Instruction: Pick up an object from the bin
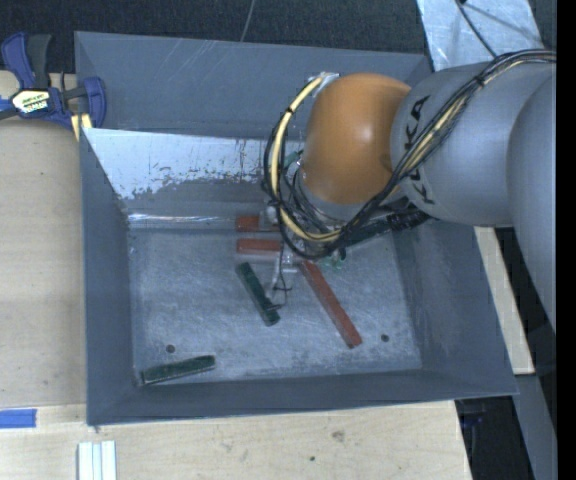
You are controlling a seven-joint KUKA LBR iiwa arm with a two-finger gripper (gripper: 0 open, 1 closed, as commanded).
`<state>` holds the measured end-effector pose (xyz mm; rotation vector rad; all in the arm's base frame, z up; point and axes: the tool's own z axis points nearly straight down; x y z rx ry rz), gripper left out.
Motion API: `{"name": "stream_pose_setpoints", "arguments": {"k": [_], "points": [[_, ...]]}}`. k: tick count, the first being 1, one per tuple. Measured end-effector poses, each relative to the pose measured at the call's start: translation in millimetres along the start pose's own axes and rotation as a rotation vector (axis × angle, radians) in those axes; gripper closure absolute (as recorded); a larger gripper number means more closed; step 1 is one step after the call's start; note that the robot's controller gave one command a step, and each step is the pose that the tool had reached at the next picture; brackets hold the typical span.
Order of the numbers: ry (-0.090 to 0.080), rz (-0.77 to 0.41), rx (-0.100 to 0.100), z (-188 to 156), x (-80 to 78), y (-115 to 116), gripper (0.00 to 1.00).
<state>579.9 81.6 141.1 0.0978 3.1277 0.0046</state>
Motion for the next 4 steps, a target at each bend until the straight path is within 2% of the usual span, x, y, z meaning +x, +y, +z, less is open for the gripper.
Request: {"name": "stream_pose_setpoints", "arguments": {"k": [1,2,3,4], "points": [[-0.002,0.04,0.001,81,-31.1,-23,0.0],[0.002,0.091,0.001,67,-41.7,-15,1.0],[0.002,0.092,0.001,68,-41.6,-15,1.0],[0.014,0.001,0.004,33,-32.7,-7,1.0]]}}
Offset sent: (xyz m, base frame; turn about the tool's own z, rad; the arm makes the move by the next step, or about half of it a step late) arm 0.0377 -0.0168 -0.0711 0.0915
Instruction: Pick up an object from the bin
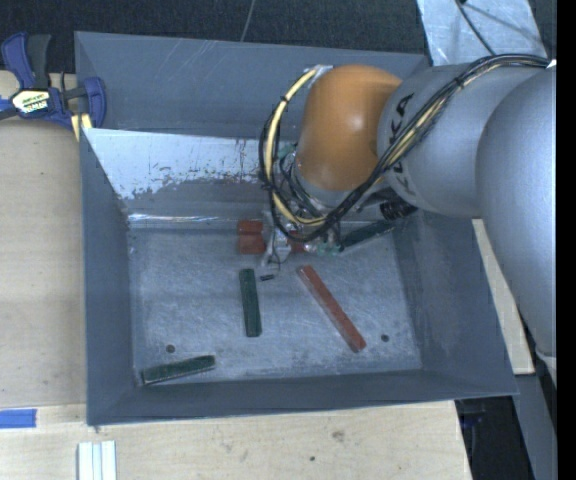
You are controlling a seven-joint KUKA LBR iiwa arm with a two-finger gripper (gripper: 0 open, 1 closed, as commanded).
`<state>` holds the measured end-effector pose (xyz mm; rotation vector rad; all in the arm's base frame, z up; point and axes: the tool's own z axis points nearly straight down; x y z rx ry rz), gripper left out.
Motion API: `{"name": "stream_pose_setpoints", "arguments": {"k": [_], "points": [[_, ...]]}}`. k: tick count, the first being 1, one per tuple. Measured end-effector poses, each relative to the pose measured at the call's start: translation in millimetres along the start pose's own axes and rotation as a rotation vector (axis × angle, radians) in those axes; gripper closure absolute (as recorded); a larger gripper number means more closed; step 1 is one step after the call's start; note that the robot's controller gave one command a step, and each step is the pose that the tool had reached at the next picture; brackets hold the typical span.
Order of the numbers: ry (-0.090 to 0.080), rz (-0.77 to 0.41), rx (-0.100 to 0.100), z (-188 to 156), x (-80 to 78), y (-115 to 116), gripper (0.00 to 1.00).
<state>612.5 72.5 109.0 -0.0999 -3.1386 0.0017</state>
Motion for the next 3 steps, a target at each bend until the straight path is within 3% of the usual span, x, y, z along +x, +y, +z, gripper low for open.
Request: {"name": "stream_pose_setpoints", "arguments": {"k": [1,2,3], "points": [[-0.001,-0.057,0.0,-67,0.1,-4,1.0],[-0.013,-0.19,-0.002,-43,32.0,0,1.0],[-0.006,-0.284,-0.001,-152,7.8,-28,1.0]]}}
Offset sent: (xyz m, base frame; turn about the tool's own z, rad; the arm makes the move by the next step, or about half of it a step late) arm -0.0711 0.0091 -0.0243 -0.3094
